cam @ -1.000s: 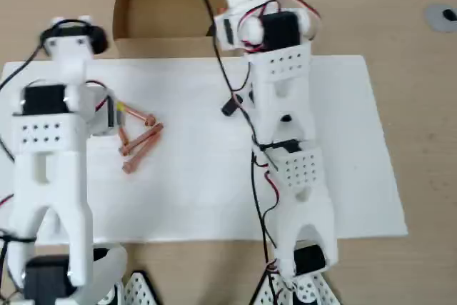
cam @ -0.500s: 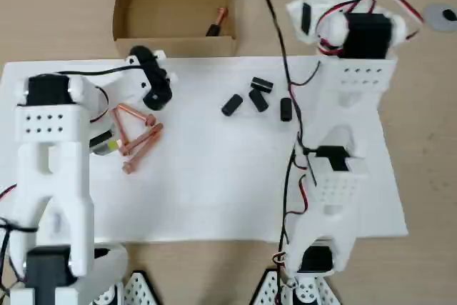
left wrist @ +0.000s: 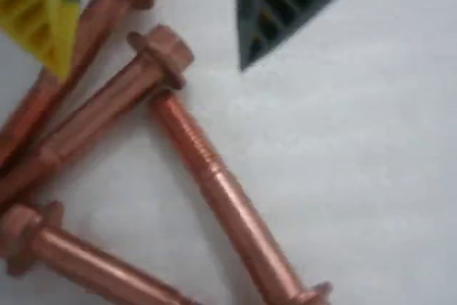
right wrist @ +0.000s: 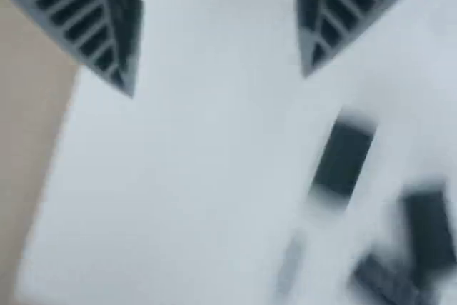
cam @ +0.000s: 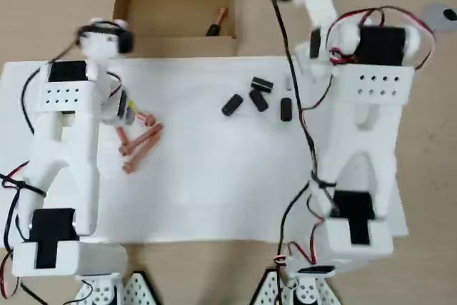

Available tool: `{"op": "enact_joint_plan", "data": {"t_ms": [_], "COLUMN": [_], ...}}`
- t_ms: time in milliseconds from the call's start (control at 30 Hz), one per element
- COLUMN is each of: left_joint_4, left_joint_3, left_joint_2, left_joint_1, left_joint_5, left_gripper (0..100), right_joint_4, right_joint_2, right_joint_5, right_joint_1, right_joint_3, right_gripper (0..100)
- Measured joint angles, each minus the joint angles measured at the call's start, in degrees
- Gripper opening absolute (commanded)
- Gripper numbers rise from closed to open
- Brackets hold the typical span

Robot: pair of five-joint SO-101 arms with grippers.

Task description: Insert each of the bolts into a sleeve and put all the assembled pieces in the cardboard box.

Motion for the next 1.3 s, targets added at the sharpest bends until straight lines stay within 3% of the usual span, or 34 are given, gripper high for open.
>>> {"op": "enact_joint_plan", "data": {"t_ms": [133,533,800,1300], "left_joint_4": [-3.2,-17.0,-26.0,-26.9], "left_joint_3": [0.0,5.2,5.3,10.8], "left_joint_2": [0.4,10.2,13.8,13.6], "left_joint_1": [-0.3,-2.3,-4.6,-4.8], "left_joint_5": [8.4,11.0,12.0,13.9], "left_gripper": [17,17,17,17], "right_joint_4": [-3.4,-10.0,-10.5,-10.5], "right_joint_2": [-6.4,-20.7,-23.3,-23.3], "right_joint_5": [0.0,0.0,0.0,0.0], "right_joint_1": [0.6,0.5,0.9,0.9], "right_joint_3": [12.2,36.3,38.3,38.3], "right_gripper": [18.6,18.6,18.6,18.6]}}
